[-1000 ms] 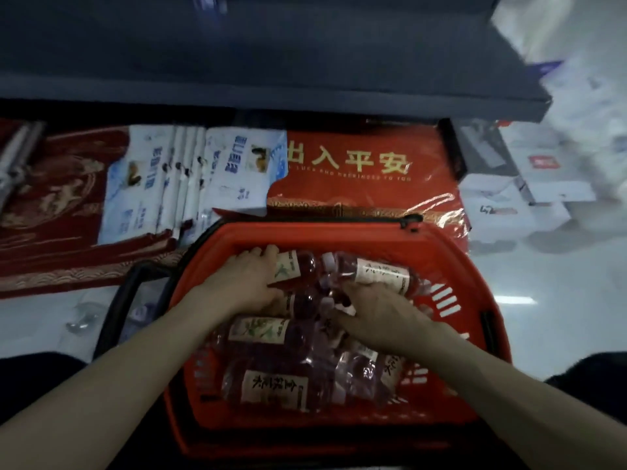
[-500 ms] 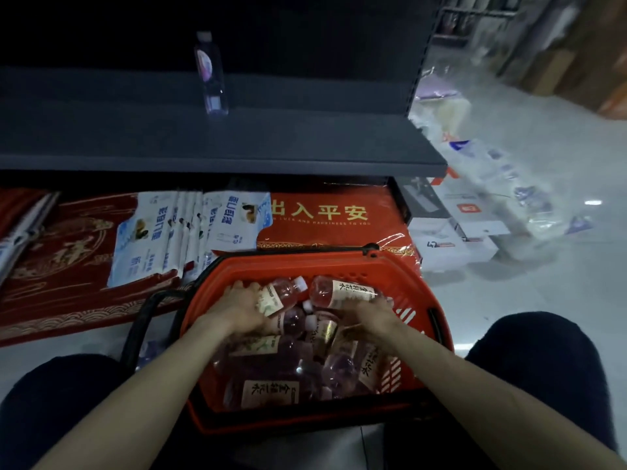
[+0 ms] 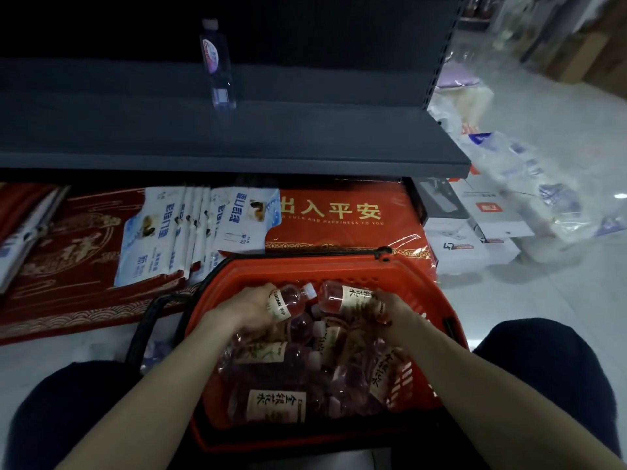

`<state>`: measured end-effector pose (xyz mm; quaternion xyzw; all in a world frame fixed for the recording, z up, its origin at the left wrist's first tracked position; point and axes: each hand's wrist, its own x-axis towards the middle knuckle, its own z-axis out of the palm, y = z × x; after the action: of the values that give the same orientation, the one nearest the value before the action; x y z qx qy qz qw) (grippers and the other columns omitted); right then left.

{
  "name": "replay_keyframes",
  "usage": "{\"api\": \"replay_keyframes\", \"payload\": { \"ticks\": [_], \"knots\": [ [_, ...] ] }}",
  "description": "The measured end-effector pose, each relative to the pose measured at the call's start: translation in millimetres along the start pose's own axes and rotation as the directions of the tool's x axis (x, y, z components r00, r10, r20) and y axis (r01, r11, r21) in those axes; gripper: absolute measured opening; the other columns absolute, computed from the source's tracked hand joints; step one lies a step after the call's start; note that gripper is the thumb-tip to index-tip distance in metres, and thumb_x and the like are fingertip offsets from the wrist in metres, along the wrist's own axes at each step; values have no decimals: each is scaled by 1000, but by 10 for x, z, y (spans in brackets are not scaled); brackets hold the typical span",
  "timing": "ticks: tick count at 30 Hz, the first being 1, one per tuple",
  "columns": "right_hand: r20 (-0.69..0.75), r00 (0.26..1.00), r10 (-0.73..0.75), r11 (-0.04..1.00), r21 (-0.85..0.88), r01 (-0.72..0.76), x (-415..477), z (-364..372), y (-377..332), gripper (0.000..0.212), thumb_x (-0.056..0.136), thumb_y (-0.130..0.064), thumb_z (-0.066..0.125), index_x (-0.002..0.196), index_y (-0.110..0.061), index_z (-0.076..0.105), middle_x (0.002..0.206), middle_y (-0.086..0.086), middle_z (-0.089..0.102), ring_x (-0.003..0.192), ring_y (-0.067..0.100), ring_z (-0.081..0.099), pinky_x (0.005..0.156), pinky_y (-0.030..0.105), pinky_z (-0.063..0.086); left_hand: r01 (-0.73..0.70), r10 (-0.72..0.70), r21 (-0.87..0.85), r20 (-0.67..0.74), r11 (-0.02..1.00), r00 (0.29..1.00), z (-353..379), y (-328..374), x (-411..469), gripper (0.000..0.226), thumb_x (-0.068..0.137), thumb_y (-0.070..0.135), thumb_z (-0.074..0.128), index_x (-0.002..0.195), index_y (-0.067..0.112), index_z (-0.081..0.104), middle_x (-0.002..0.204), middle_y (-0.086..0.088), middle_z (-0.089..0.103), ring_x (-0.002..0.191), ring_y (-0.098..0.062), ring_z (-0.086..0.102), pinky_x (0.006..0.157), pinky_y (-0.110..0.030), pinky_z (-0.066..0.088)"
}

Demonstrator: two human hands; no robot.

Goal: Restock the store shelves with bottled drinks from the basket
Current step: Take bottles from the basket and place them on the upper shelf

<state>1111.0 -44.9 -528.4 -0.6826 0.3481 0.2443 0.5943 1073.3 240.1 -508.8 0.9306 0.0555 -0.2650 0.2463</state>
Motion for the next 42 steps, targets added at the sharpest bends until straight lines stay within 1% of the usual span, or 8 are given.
{"api": "replay_keyframes", "payload": {
  "ticks": [5, 9, 13, 16, 21, 29, 35, 42],
  "knots": [
    [-96, 994, 43, 999, 16, -42, 28, 263, -73, 100, 82, -53, 79, 156, -8, 30, 154, 15, 38, 142, 38, 39, 117, 49, 35, 28, -28, -5, -54, 1000, 998, 18, -81, 69, 65, 71, 28, 92, 125, 29, 55, 114, 6, 67, 104, -15, 65, 95, -37, 55],
    [-98, 994, -44, 994, 92, 53, 62, 469, -46, 103, 67, -57, 89, 143, -1, 46, 131, 19, 62, 112, 35, 63, 97, 46, 53, 88, -87, -2, -154, 996, 984, 22, -121, 68, 71, 65, 28, 94, 123, 29, 54, 114, 7, 66, 108, -17, 66, 97, -37, 55],
    [-120, 990, -73, 996, 36, 78, 386, 612, 66, 165, 20, -85, 83, 153, -11, 21, 137, 17, 58, 131, 41, 54, 110, 54, 45, 101, -103, -23, -164, 995, 981, 30, -167, 78, 58, 67, 25, 91, 113, 31, 56, 106, 11, 62, 103, -15, 65, 92, -33, 55],
    [-117, 991, -72, 977, 191, 93, 117, 628, 13, 113, 64, -60, 88, 153, -19, 32, 134, 7, 63, 119, 33, 59, 110, 49, 47, 89, -93, -33, -146, 995, 985, 31, -183, 81, 50, 67, 22, 89, 106, 31, 58, 103, 9, 63, 96, -13, 64, 86, -32, 55],
    [-177, 982, -59, 985, 147, 86, 73, 587, 6, 60, 64, -46, 94, 94, -9, 56, 88, 5, 61, 94, 31, 59, 97, 38, 49, 71, -69, 5, -172, 997, 983, 20, -173, 68, 47, 70, 25, 86, 109, 25, 59, 106, 5, 64, 95, -15, 64, 84, -33, 56],
    [-135, 966, -220, 960, 146, 239, -156, 552, -58, 70, 49, -35, 103, 105, -12, 69, 100, 5, 75, 98, 31, 71, 97, 49, 57, -77, -12, -259, -324, 963, 946, -161, 78, -91, 53, 62, 40, 94, 101, 29, 60, 94, 12, 70, 86, -5, 67, 75, -27, 54],
    [-38, 764, -644, 763, -102, 638, -599, 469, -285, 86, 49, -38, 101, 126, -24, 65, 106, -13, 75, 95, 4, 72, 90, 33, 61, -237, -6, -361, -558, 902, 830, -347, 350, -400, 40, 68, 40, 93, 94, 30, 63, 86, 15, 71, 79, 2, 66, 64, -20, 48],
    [102, 635, -766, 638, -11, 770, -1229, 335, -617, 70, 56, -23, 101, 117, -24, 66, 101, -8, 78, 92, 8, 75, 85, 36, 63, -388, -40, -426, -713, 817, 700, -582, 656, -766, 57, 60, 51, 95, 102, 40, 58, 92, 15, 73, 79, 5, 70, 70, -26, 62]
  ]
}}
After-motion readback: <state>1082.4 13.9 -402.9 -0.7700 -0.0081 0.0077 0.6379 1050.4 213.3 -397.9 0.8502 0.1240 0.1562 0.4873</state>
